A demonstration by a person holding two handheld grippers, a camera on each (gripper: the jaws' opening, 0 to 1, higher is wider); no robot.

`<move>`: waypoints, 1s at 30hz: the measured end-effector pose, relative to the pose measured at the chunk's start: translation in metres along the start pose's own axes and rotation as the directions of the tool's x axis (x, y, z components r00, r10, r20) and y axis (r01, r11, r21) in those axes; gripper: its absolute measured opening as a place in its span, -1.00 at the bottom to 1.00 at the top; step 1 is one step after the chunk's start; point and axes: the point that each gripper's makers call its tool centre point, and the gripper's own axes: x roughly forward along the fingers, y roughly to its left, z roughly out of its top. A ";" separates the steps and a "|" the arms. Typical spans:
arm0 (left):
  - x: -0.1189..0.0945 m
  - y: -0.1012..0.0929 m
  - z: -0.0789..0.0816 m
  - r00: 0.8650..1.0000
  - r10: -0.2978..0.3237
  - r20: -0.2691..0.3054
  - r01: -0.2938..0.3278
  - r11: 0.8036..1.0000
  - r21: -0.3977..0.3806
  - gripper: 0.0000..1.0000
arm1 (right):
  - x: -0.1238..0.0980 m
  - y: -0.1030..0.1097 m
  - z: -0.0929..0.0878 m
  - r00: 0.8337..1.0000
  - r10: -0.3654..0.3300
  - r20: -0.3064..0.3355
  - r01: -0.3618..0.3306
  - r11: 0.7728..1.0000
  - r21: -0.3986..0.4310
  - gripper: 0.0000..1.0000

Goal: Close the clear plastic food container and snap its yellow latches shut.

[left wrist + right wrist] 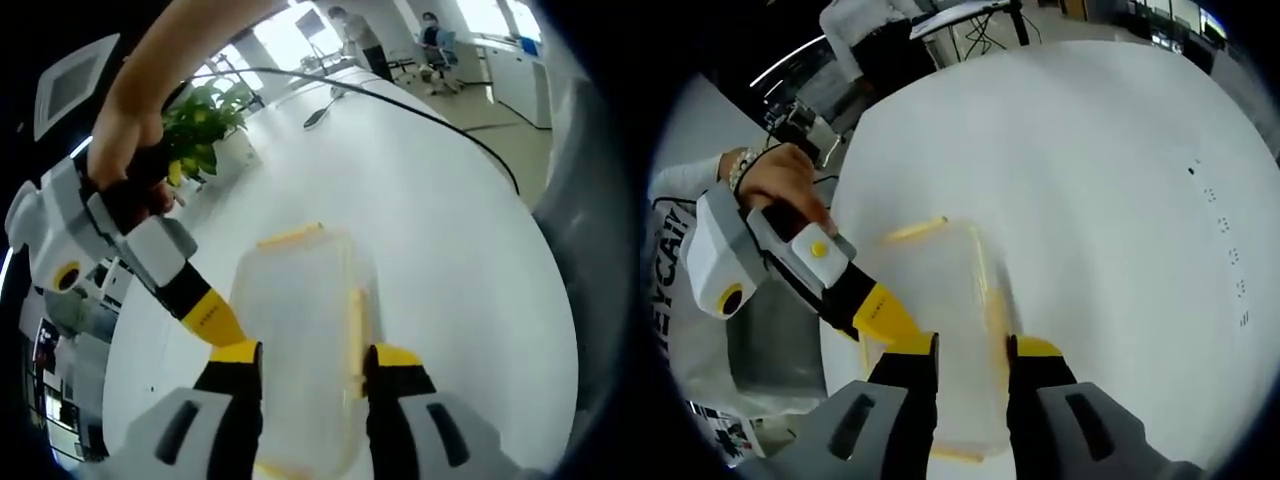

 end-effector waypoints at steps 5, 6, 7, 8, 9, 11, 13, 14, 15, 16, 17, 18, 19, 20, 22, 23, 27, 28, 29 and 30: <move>0.002 0.001 0.001 1.000 -0.002 -0.004 0.002 1.000 0.002 -0.28 | 0.001 -0.002 0.001 1.000 -0.002 0.011 0.002 1.000 -0.002 -0.54; 0.002 0.000 0.001 1.000 -0.003 -0.003 0.003 1.000 0.003 -0.28 | 0.000 -0.002 0.002 1.000 -0.003 0.013 0.003 1.000 -0.005 -0.54; 0.002 0.001 0.001 1.000 -0.004 -0.003 0.004 1.000 0.001 -0.28 | 0.001 -0.002 0.003 1.000 -0.004 0.016 0.004 1.000 -0.006 -0.54; 0.002 0.000 0.002 1.000 -0.003 -0.006 0.004 1.000 0.006 -0.28 | 0.001 -0.002 0.003 1.000 -0.005 0.017 0.005 1.000 -0.006 -0.53; 0.003 0.000 0.002 1.000 -0.001 -0.010 0.002 1.000 0.009 -0.27 | 0.001 -0.003 0.003 1.000 -0.008 0.020 0.009 1.000 -0.013 -0.53; 0.002 0.001 0.002 1.000 -0.007 -0.006 0.007 1.000 0.001 -0.27 | 0.001 -0.004 0.005 1.000 -0.015 0.025 0.016 1.000 -0.027 -0.53; 0.002 0.002 0.003 1.000 -0.020 0.005 0.020 1.000 -0.013 -0.27 | 0.000 -0.004 0.005 0.999 -0.016 0.028 0.017 1.000 -0.013 -0.52; 0.001 0.002 0.003 1.000 -0.023 0.008 0.023 1.000 -0.020 -0.27 | 0.000 -0.005 0.005 0.999 -0.016 0.030 0.016 1.000 -0.014 -0.52; 0.001 0.002 0.003 1.000 -0.025 0.009 0.025 0.999 -0.030 -0.26 | 0.000 -0.005 0.004 0.999 -0.017 0.035 0.017 1.000 -0.014 -0.52; 0.001 0.001 0.004 1.000 -0.024 0.010 0.025 0.999 -0.030 -0.26 | 0.000 -0.005 0.005 0.999 -0.019 0.037 0.020 1.000 -0.015 -0.51; 0.001 0.001 0.003 1.000 -0.026 0.012 0.026 0.999 -0.028 -0.26 | -0.001 -0.005 0.004 0.999 -0.022 0.040 0.023 0.999 -0.022 -0.51; 0.000 0.000 0.003 1.000 -0.027 0.016 0.028 0.999 -0.024 -0.26 | -0.001 -0.004 0.005 0.999 -0.026 0.045 0.028 0.999 -0.035 -0.51; 0.000 0.001 0.004 0.999 -0.031 0.021 0.032 0.999 -0.036 -0.26 | -0.001 -0.004 0.005 0.998 -0.029 0.046 0.032 0.998 -0.045 -0.51; -0.001 0.001 0.004 0.999 -0.033 0.025 0.034 0.998 -0.048 -0.26 | -0.001 -0.005 0.006 0.998 -0.031 0.047 0.033 0.998 -0.050 -0.51; -0.001 0.002 0.005 0.999 -0.038 0.028 0.040 0.998 -0.055 -0.27 | -0.001 -0.003 0.005 0.998 -0.034 0.049 0.036 0.998 -0.053 -0.51; -0.001 0.001 0.005 0.999 -0.041 0.028 0.042 0.998 -0.055 -0.27 | -0.001 -0.004 0.006 0.998 -0.037 0.051 0.040 0.998 -0.047 -0.51; -0.003 0.000 0.004 0.999 -0.039 0.020 0.040 0.998 -0.046 -0.27 | -0.003 -0.009 0.004 0.994 -0.073 0.075 0.075 0.997 -0.026 -0.41; -0.003 0.000 0.004 0.999 -0.039 0.018 0.040 0.997 -0.060 -0.27 | -0.003 -0.009 0.004 0.994 -0.074 0.081 0.076 0.997 -0.021 -0.40; -0.003 0.000 0.004 0.999 -0.039 0.021 0.041 0.997 -0.063 -0.27 | -0.003 -0.008 0.003 0.993 -0.077 0.089 0.079 0.997 -0.018 -0.40; -0.004 0.000 0.004 0.999 -0.039 0.024 0.041 0.996 -0.077 -0.27 | -0.003 -0.008 0.004 0.992 -0.080 0.095 0.082 0.996 -0.024 -0.39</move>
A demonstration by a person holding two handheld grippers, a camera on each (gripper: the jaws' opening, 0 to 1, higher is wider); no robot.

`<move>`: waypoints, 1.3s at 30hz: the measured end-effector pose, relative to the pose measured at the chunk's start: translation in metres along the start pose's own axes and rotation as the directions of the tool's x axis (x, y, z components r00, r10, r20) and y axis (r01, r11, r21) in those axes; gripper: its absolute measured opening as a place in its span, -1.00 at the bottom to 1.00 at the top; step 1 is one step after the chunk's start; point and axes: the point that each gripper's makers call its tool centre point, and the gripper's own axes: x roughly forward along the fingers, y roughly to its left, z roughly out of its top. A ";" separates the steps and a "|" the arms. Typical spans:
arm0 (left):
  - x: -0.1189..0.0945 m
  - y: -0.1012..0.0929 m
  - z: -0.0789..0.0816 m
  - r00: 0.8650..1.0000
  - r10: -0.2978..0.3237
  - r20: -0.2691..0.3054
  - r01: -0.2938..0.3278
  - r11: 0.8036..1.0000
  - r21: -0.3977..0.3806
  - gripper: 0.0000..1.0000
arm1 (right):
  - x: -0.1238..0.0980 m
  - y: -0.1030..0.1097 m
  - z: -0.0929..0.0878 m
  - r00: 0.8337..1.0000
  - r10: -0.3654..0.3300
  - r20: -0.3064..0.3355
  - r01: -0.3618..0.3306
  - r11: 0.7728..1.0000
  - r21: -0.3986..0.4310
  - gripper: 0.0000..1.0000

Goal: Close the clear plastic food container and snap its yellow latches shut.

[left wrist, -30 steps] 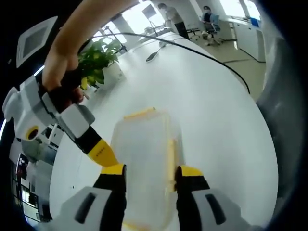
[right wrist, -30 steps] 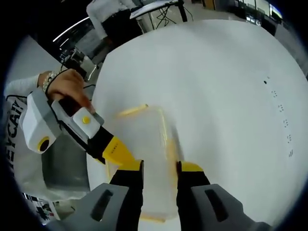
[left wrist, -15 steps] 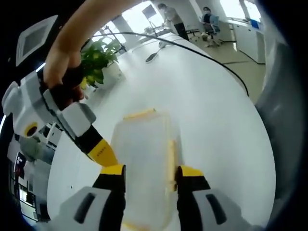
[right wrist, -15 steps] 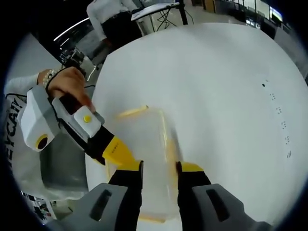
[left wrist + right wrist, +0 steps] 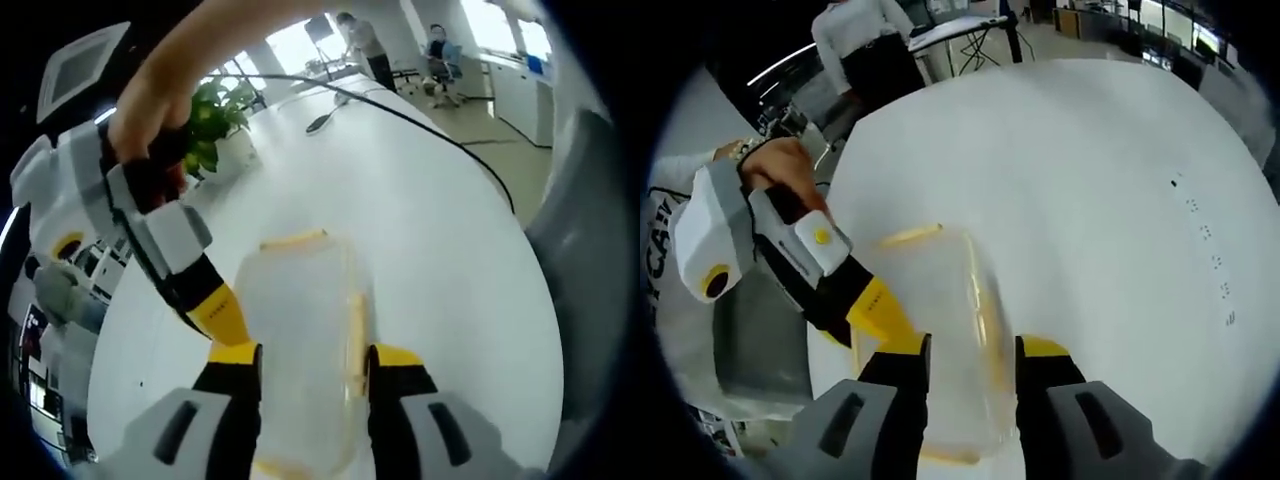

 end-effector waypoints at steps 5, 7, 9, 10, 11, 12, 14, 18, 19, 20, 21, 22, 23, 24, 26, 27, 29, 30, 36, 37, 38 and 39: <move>-0.004 0.000 -0.003 1.000 -0.003 -0.010 0.003 1.000 0.002 -0.24 | -0.003 -0.001 -0.003 1.000 -0.026 0.002 0.026 0.999 -0.023 -0.38; -0.006 0.001 -0.002 1.000 -0.001 -0.003 0.001 1.000 -0.019 -0.20 | -0.005 -0.002 -0.005 0.999 -0.041 0.003 0.041 0.999 -0.029 -0.38; -0.009 0.005 -0.002 1.000 0.011 0.009 -0.010 0.999 -0.040 -0.12 | -0.008 -0.003 -0.007 0.999 -0.052 0.004 0.052 0.998 -0.030 -0.39; -0.010 0.006 -0.002 1.000 0.011 0.008 -0.011 0.999 -0.043 -0.09 | -0.008 -0.004 -0.008 0.999 -0.054 0.004 0.054 0.998 -0.030 -0.39; -0.012 0.008 -0.002 1.000 0.017 0.010 -0.016 0.999 -0.051 -0.09 | -0.010 -0.003 -0.010 0.998 -0.055 0.006 0.055 0.998 -0.030 -0.38; -0.012 0.008 -0.003 1.000 0.020 0.009 -0.019 0.999 -0.050 -0.09 | -0.011 -0.003 -0.011 0.998 -0.056 0.007 0.057 0.998 -0.026 -0.37; -0.014 0.011 -0.004 1.000 0.025 0.004 -0.025 0.998 -0.052 -0.03 | -0.014 -0.004 -0.013 0.998 -0.066 0.010 0.066 0.998 -0.023 -0.32; -0.020 0.017 -0.009 1.000 0.028 -0.005 -0.029 0.997 -0.071 0.05 | -0.019 -0.007 -0.019 0.996 -0.084 0.033 0.085 0.996 -0.008 -0.29; -0.021 0.019 -0.010 0.999 0.033 -0.004 -0.033 0.997 -0.074 0.07 | -0.021 -0.007 -0.019 0.995 -0.087 0.041 0.088 0.996 -0.006 -0.27; -0.024 0.021 -0.010 0.999 0.035 -0.001 -0.035 0.996 -0.085 0.10 | -0.022 -0.007 -0.020 0.994 -0.091 0.053 0.091 0.996 -0.003 -0.25; -0.024 0.023 -0.010 0.999 0.036 -0.001 -0.036 0.995 -0.089 0.16 | -0.023 -0.006 -0.022 0.994 -0.090 0.058 0.091 0.996 -0.003 -0.19; -0.026 0.026 -0.013 0.999 0.038 -0.004 -0.039 0.994 -0.101 0.20 | -0.023 -0.005 -0.023 0.993 -0.094 0.066 0.095 0.995 -0.004 -0.11; -0.026 0.027 -0.015 0.999 0.038 -0.008 -0.039 0.994 -0.104 0.23 | -0.023 -0.003 -0.024 0.993 -0.096 0.071 0.097 0.995 -0.004 -0.05; -0.028 0.029 -0.018 0.999 0.041 -0.017 -0.042 0.993 -0.108 0.27 | -0.024 -0.002 -0.025 0.993 -0.096 0.075 0.097 0.995 -0.004 -0.02; -0.029 0.032 -0.021 0.999 0.045 -0.022 -0.047 0.993 -0.112 0.32 | -0.025 0.000 -0.027 0.991 -0.100 0.087 0.101 0.995 -0.012 -0.06; -0.030 0.034 -0.022 0.999 0.043 -0.027 -0.046 0.992 -0.113 0.35 | -0.025 0.001 -0.028 0.990 -0.103 0.093 0.105 0.994 -0.017 -0.05; -0.033 0.036 -0.024 0.999 0.045 -0.027 -0.048 0.992 -0.120 0.37 | -0.025 0.004 -0.031 0.989 -0.099 0.108 0.102 0.995 -0.018 -0.01; -0.034 0.037 -0.025 0.999 0.042 -0.022 -0.045 0.991 -0.129 0.40 | -0.026 0.005 -0.032 0.989 -0.100 0.112 0.103 0.995 -0.015 0.02; -0.038 0.044 -0.039 0.998 0.047 -0.038 -0.053 0.982 -0.181 0.46 | -0.031 0.009 -0.044 0.981 -0.120 0.151 0.125 0.992 -0.020 0.10; -0.038 0.045 -0.040 0.998 0.045 -0.034 -0.051 0.980 -0.191 0.48 | -0.032 0.010 -0.047 0.981 -0.122 0.152 0.127 0.992 -0.023 0.13; -0.039 0.046 -0.041 0.998 0.047 -0.032 -0.053 0.979 -0.198 0.49 | -0.033 0.010 -0.049 0.980 -0.127 0.153 0.133 0.991 -0.026 0.15; -0.039 0.046 -0.042 0.998 0.048 -0.031 -0.053 0.979 -0.198 0.49 | -0.033 0.011 -0.051 0.979 -0.132 0.155 0.138 0.990 -0.028 0.18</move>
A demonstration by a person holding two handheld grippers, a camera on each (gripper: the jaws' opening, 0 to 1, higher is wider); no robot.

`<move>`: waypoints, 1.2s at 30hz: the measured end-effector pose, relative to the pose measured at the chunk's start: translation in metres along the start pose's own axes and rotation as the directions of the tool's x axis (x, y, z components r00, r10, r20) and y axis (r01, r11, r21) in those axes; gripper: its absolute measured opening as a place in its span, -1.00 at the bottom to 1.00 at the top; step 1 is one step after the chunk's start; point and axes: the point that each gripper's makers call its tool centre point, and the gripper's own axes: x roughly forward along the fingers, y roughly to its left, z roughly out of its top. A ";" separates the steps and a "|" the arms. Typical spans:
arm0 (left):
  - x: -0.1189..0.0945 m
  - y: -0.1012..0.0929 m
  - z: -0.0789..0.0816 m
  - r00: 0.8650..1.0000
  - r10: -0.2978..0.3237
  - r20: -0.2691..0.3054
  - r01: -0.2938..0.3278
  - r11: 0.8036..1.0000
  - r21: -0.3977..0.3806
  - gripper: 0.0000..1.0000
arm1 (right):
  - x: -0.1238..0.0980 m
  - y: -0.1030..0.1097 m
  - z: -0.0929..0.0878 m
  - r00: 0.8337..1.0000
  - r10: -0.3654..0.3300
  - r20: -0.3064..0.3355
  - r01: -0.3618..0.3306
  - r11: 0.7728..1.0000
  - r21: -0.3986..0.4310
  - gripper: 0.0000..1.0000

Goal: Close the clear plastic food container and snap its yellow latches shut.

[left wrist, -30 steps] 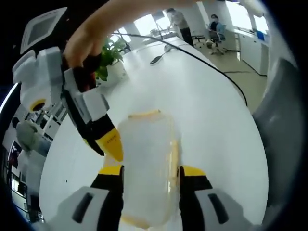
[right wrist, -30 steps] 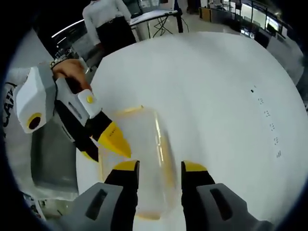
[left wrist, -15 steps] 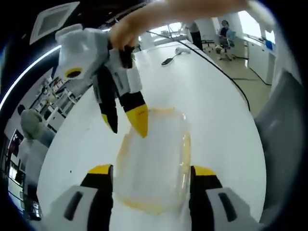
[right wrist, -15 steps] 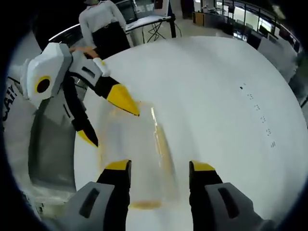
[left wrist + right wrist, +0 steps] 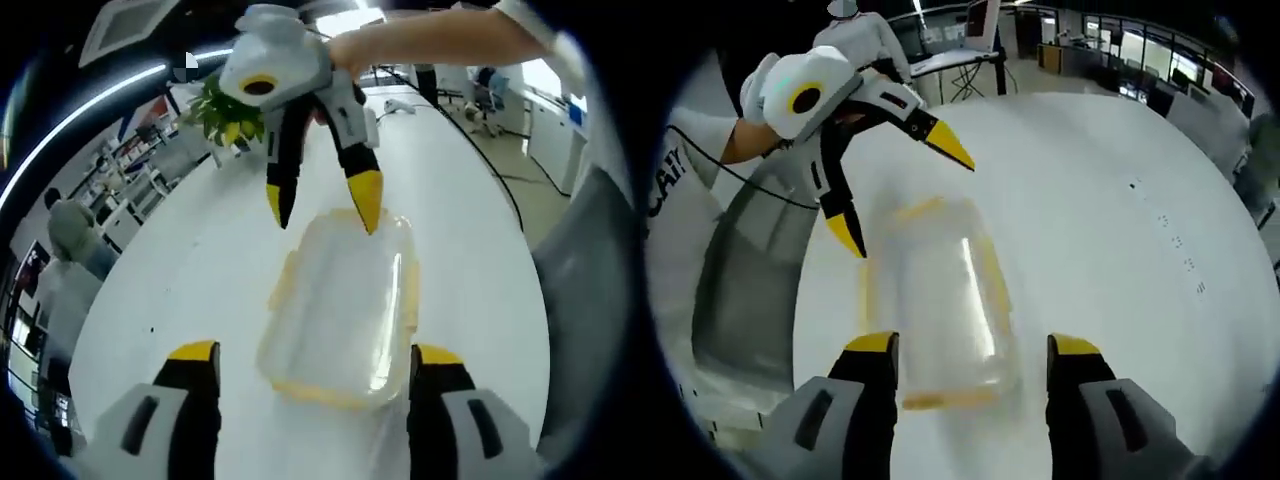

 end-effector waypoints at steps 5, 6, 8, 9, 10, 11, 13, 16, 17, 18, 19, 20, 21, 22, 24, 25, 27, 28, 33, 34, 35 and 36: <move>0.003 -0.001 -0.013 0.998 -0.024 -0.061 0.027 0.999 0.042 0.52 | -0.002 0.007 -0.011 1.000 -0.019 0.002 0.019 1.000 -0.021 0.29; 0.004 0.000 -0.014 0.998 -0.026 -0.062 0.029 0.999 0.041 0.53 | -0.002 0.009 -0.015 1.000 -0.024 -0.003 0.024 0.999 -0.033 0.32; 0.005 -0.003 -0.014 0.997 -0.047 -0.058 0.049 0.998 0.032 0.57 | -0.001 0.012 -0.019 1.000 -0.028 -0.010 0.028 0.999 -0.042 0.42; 0.006 -0.004 -0.013 0.997 -0.056 -0.052 0.058 0.998 0.025 0.59 | -0.001 0.013 -0.020 1.000 -0.029 -0.012 0.028 0.998 -0.048 0.46; 0.007 -0.004 -0.013 0.997 -0.061 -0.054 0.062 0.998 0.013 0.63 | 0.000 0.015 -0.022 1.000 -0.029 -0.012 0.029 0.998 -0.051 0.48; 0.009 -0.005 -0.014 0.996 -0.065 -0.057 0.066 0.998 0.011 0.66 | 0.001 0.016 -0.023 1.000 -0.028 -0.013 0.027 0.998 -0.052 0.49; 0.012 -0.007 -0.015 0.996 -0.073 -0.059 0.074 0.997 0.020 0.66 | 0.004 0.021 -0.026 1.000 -0.020 -0.017 0.019 0.998 -0.060 0.51; 0.016 -0.011 -0.015 0.994 -0.085 -0.066 0.087 0.996 0.025 0.71 | 0.008 0.024 -0.029 1.000 -0.025 -0.016 0.024 0.996 -0.081 0.64; 0.017 -0.012 -0.016 0.993 -0.094 -0.068 0.096 0.995 0.023 0.71 | 0.008 0.025 -0.028 1.000 -0.024 -0.015 0.022 0.996 -0.089 0.65; 0.019 -0.014 -0.017 0.992 -0.101 -0.071 0.103 0.994 0.021 0.70 | 0.009 0.027 -0.028 1.000 -0.020 -0.015 0.018 0.995 -0.097 0.64; 0.020 -0.014 -0.017 0.992 -0.102 -0.074 0.104 0.994 0.021 0.69 | 0.010 0.027 -0.028 1.000 -0.021 -0.016 0.019 0.995 -0.099 0.63; 0.021 -0.015 -0.019 0.992 -0.103 -0.079 0.105 0.994 0.022 0.69 | 0.011 0.028 -0.028 1.000 -0.020 -0.017 0.019 0.994 -0.105 0.62; 0.023 -0.015 -0.020 0.991 -0.104 -0.080 0.106 0.994 0.020 0.68 | 0.011 0.027 -0.028 1.000 -0.022 -0.015 0.020 0.994 -0.107 0.63; 0.023 -0.015 -0.021 0.990 -0.110 -0.083 0.111 0.994 0.012 0.67 | 0.011 0.027 -0.027 1.000 -0.024 -0.011 0.023 0.994 -0.111 0.65; 0.024 -0.017 -0.022 0.989 -0.116 -0.087 0.118 0.993 0.010 0.66 | 0.013 0.028 -0.027 1.000 -0.021 -0.005 0.020 0.994 -0.108 0.67; 0.024 -0.018 -0.023 0.989 -0.118 -0.089 0.120 0.993 0.012 0.65 | 0.014 0.028 -0.026 1.000 -0.017 -0.003 0.017 0.994 -0.105 0.69; 0.026 -0.017 -0.024 0.989 -0.115 -0.092 0.117 0.993 0.017 0.63 | 0.017 0.028 -0.027 1.000 -0.018 -0.008 0.017 0.994 -0.109 0.69; 0.026 -0.016 -0.024 0.989 -0.116 -0.088 0.118 0.993 0.014 0.61 | 0.017 0.027 -0.028 1.000 -0.019 -0.016 0.017 0.993 -0.118 0.67; 0.028 -0.016 -0.026 0.987 -0.129 -0.093 0.130 0.991 0.010 0.53 | 0.019 0.026 -0.030 0.999 -0.019 -0.028 0.016 0.992 -0.124 0.60; 0.028 -0.017 -0.026 0.987 -0.135 -0.089 0.136 0.991 0.006 0.53 | 0.020 0.025 -0.030 0.999 -0.020 -0.029 0.016 0.992 -0.124 0.60; 0.028 -0.016 -0.026 0.987 -0.137 -0.089 0.138 0.990 0.003 0.53 | 0.021 0.025 -0.030 0.999 -0.019 -0.030 0.016 0.992 -0.125 0.59; 0.029 -0.017 -0.026 0.986 -0.144 -0.088 0.144 0.990 0.000 0.53 | 0.022 0.026 -0.031 0.999 -0.018 -0.033 0.013 0.992 -0.128 0.58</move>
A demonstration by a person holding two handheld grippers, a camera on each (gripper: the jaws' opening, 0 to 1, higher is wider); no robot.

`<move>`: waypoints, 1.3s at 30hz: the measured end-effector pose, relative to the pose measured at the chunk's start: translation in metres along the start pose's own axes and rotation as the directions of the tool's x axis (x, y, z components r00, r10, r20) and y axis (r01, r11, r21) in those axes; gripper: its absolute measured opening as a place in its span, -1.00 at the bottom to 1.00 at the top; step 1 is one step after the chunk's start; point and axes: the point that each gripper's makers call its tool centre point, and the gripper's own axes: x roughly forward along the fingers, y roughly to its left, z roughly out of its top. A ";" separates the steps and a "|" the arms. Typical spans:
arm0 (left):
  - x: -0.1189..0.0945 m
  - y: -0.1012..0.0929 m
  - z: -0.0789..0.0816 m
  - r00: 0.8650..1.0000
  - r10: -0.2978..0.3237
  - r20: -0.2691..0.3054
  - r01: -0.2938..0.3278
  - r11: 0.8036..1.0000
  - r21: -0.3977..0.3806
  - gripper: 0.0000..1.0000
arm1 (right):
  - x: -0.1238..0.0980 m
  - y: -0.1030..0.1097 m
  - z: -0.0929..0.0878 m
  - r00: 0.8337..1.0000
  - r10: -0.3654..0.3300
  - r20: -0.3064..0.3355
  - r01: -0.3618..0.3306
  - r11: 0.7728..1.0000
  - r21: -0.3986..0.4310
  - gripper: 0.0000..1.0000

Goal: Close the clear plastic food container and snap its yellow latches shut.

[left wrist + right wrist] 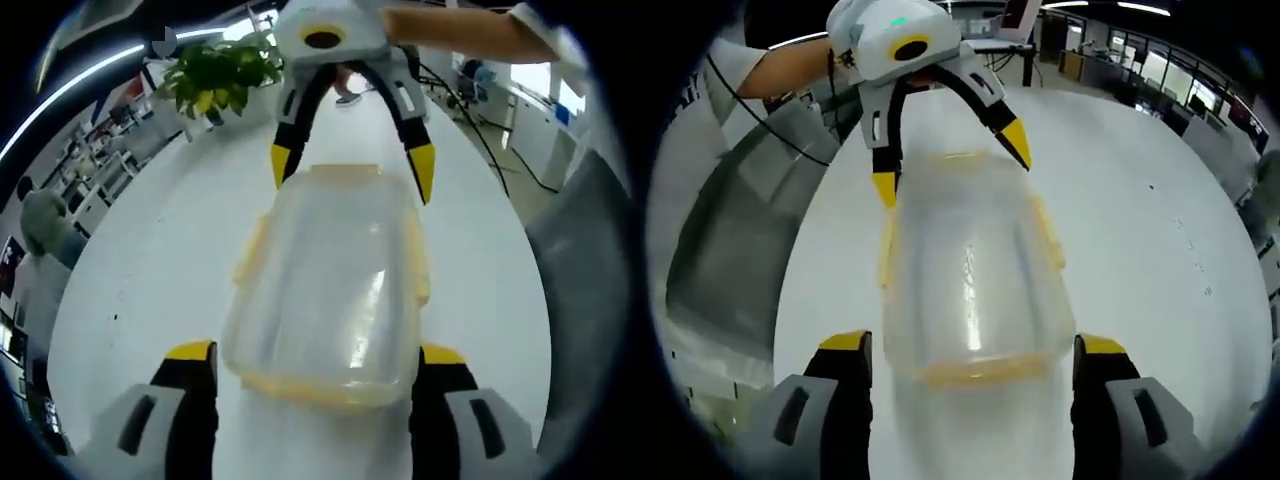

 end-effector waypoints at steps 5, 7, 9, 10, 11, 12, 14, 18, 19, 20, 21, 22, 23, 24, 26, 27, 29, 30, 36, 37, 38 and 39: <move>0.002 0.000 0.001 1.000 0.000 0.002 0.000 1.000 -0.012 0.52 | 0.000 -0.003 -0.002 1.000 -0.010 -0.007 0.010 1.000 -0.012 0.51; 0.003 0.000 0.001 1.000 0.001 0.004 0.000 1.000 -0.008 0.52 | -0.001 -0.003 -0.002 1.000 -0.005 -0.003 0.005 1.000 -0.002 0.47; 0.003 -0.001 0.001 1.000 -0.001 0.003 0.001 1.000 -0.007 0.52 | -0.001 -0.003 -0.002 1.000 -0.007 -0.002 0.007 1.000 -0.006 0.47; 0.003 -0.001 0.001 1.000 -0.001 0.003 0.001 1.000 -0.006 0.52 | -0.001 -0.003 -0.002 1.000 -0.006 0.000 0.006 1.000 -0.006 0.47; 0.003 -0.001 0.001 1.000 -0.002 0.003 0.002 1.000 -0.006 0.52 | -0.001 -0.003 -0.002 1.000 -0.006 0.002 0.006 1.000 -0.006 0.47; 0.002 -0.001 0.001 1.000 -0.004 0.003 0.004 1.000 -0.005 0.52 | -0.001 -0.003 -0.002 1.000 -0.005 0.004 0.005 1.000 -0.006 0.46; 0.002 -0.001 0.001 1.000 -0.007 0.005 0.007 1.000 -0.005 0.52 | -0.001 -0.003 -0.002 1.000 -0.004 0.006 0.004 1.000 -0.005 0.46; 0.001 -0.001 0.001 1.000 -0.014 0.009 0.014 1.000 -0.004 0.51 | -0.001 -0.003 -0.002 1.000 -0.006 -0.005 0.006 1.000 -0.006 0.46; 0.001 -0.001 0.000 1.000 -0.015 0.006 0.015 1.000 -0.003 0.51 | -0.001 -0.003 -0.001 1.000 -0.007 -0.005 0.007 1.000 -0.005 0.46; 0.001 -0.001 0.000 1.000 -0.016 0.004 0.016 1.000 -0.001 0.51 | 0.000 -0.004 -0.001 1.000 -0.007 -0.006 0.007 1.000 -0.005 0.46; 0.000 0.000 0.000 1.000 -0.017 0.001 0.017 1.000 0.000 0.51 | 0.000 -0.004 0.000 1.000 -0.008 -0.009 0.008 1.000 -0.007 0.46; 0.000 0.000 -0.001 1.000 -0.016 0.001 0.016 1.000 -0.001 0.51 | 0.000 -0.005 0.000 1.000 -0.008 -0.013 0.008 1.000 -0.008 0.46; 0.000 0.001 -0.001 1.000 -0.016 0.001 0.016 1.000 -0.002 0.51 | 0.000 -0.005 0.001 1.000 -0.009 -0.015 0.008 1.000 -0.008 0.46; 0.000 0.001 -0.001 1.000 -0.015 0.002 0.015 1.000 -0.004 0.51 | 0.000 -0.006 0.001 1.000 -0.009 -0.017 0.008 1.000 -0.009 0.46; -0.001 0.002 -0.003 1.000 -0.013 -0.006 0.013 1.000 -0.004 0.51 | 0.002 -0.007 0.004 1.000 -0.009 -0.016 0.009 1.000 -0.010 0.46; -0.002 0.003 -0.005 1.000 -0.013 -0.011 0.013 1.000 -0.002 0.51 | 0.003 -0.007 0.006 1.000 -0.009 -0.014 0.009 1.000 -0.010 0.46; -0.004 0.005 -0.008 1.000 -0.012 -0.023 0.013 1.000 0.004 0.50 | 0.005 -0.007 0.009 1.000 -0.012 -0.010 0.012 1.000 -0.010 0.46; -0.005 0.006 -0.011 1.000 -0.012 -0.029 0.012 1.000 0.004 0.50 | 0.007 -0.007 0.011 1.000 -0.013 -0.008 0.013 1.000 -0.011 0.45; -0.014 0.010 -0.024 0.999 -0.013 -0.038 0.013 1.000 0.000 0.49 | 0.015 -0.008 0.023 1.000 -0.024 -0.007 0.024 1.000 -0.021 0.44; -0.015 0.011 -0.026 0.999 -0.012 -0.042 0.012 1.000 0.000 0.49 | 0.016 -0.008 0.025 1.000 -0.025 -0.008 0.025 0.999 -0.023 0.44; -0.016 0.011 -0.028 0.999 -0.012 -0.044 0.012 1.000 -0.001 0.49 | 0.018 -0.008 0.026 1.000 -0.025 -0.008 0.025 0.999 -0.023 0.44; -0.017 0.011 -0.030 0.999 -0.010 -0.049 0.010 1.000 -0.001 0.49 | 0.019 -0.008 0.029 1.000 -0.026 -0.009 0.026 0.999 -0.025 0.44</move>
